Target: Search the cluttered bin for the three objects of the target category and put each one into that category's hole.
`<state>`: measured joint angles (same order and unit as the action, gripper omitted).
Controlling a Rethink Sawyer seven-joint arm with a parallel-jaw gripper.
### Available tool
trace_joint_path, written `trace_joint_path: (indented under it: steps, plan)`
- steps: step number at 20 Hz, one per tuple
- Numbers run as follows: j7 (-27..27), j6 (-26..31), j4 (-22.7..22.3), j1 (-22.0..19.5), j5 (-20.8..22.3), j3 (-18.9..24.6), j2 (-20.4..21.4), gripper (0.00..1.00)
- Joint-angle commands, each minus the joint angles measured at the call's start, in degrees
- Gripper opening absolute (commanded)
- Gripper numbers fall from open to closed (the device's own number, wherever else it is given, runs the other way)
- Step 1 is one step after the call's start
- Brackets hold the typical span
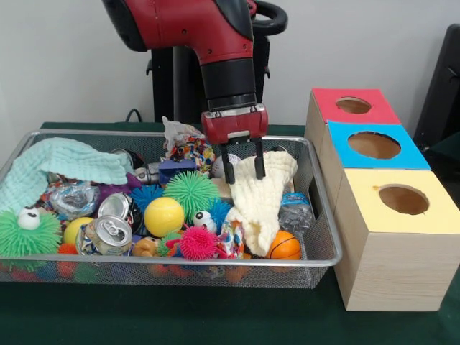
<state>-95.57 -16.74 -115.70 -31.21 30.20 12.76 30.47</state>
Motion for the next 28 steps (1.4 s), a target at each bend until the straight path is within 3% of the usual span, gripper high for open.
trace_joint_path:
  steps: [1, 7, 16, 23, 28]
  plan:
    - [-6.6, 16.2, 3.5, 10.4, -7.6, -10.2, 1.4, 0.0]
    - [-5.4, 16.2, 5.2, 9.2, -6.8, -9.3, 0.5, 0.0]
    - [-1.0, 18.3, 9.9, -0.6, -1.1, -1.2, -2.6, 0.0]
    - [1.8, 22.3, 13.9, -4.2, -1.2, 1.1, -5.8, 0.0]
    - [1.3, 18.7, 13.9, -8.1, 1.7, 6.0, -7.2, 0.0]
